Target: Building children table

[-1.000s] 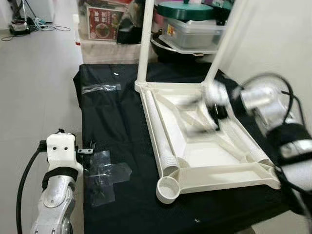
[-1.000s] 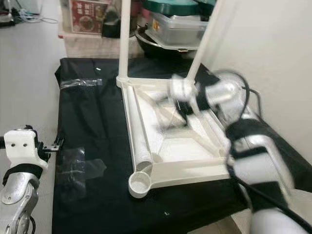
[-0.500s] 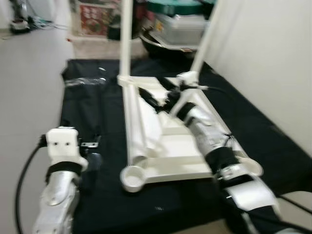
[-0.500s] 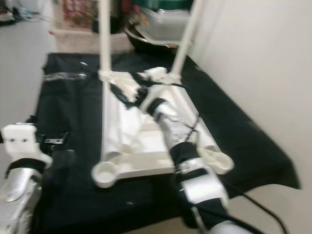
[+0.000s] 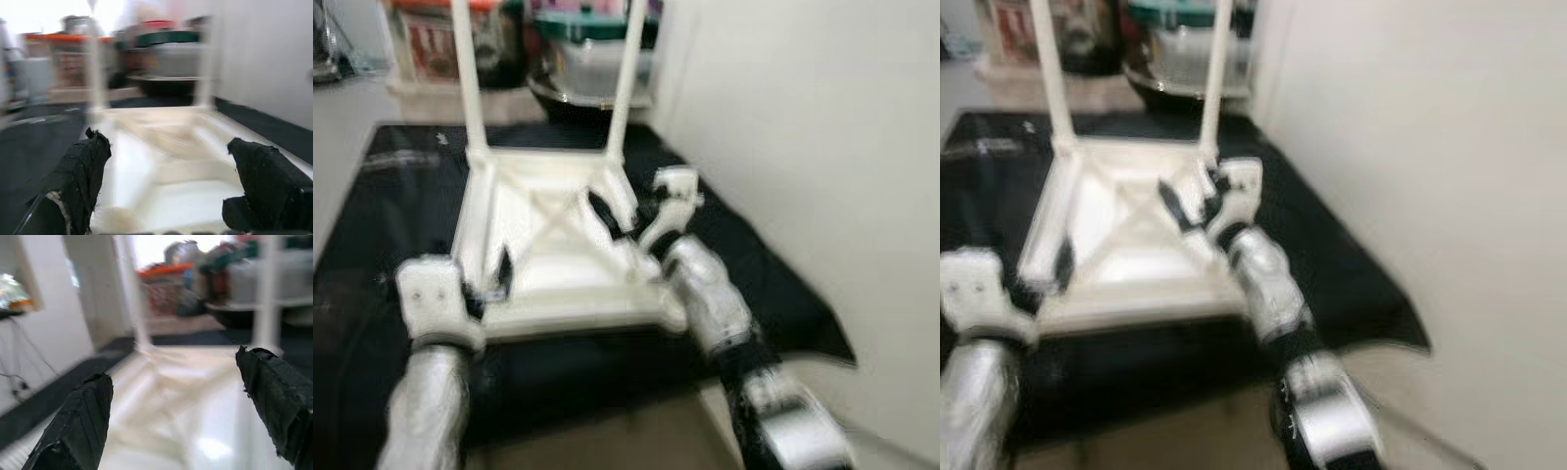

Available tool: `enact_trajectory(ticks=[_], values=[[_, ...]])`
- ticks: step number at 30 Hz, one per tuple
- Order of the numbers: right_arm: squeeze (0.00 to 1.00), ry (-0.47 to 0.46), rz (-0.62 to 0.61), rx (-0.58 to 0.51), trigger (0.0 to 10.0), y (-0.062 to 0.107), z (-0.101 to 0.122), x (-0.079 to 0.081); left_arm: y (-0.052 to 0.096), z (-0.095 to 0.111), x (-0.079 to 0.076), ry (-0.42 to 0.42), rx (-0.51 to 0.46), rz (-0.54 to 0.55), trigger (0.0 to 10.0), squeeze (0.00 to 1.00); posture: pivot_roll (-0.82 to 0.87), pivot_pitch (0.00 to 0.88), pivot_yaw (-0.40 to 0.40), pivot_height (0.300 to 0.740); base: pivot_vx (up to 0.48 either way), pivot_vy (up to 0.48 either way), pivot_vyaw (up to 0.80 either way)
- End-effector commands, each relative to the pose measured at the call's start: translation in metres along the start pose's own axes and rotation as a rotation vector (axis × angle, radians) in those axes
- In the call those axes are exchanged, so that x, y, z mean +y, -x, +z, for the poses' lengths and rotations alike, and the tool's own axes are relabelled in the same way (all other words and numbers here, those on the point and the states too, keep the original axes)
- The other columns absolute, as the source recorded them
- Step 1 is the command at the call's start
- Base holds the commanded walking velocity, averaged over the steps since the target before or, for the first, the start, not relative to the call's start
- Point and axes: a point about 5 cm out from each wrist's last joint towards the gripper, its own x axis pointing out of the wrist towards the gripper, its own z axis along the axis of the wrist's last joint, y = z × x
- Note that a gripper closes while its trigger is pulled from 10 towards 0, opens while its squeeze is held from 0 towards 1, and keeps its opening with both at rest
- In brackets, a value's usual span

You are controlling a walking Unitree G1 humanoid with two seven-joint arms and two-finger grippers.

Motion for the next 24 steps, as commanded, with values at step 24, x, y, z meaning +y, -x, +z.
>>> enact_trajectory(ticks=[24], values=[[0.0,0.407,0.242,0.258,10.0,0.014,-0.026,-0.001,0.003,-0.009,0.025,-0.018,0.048,0.149,10.0,0.0,0.13,0.0,-0.125,0.74,0.0,0.0,0.0]])
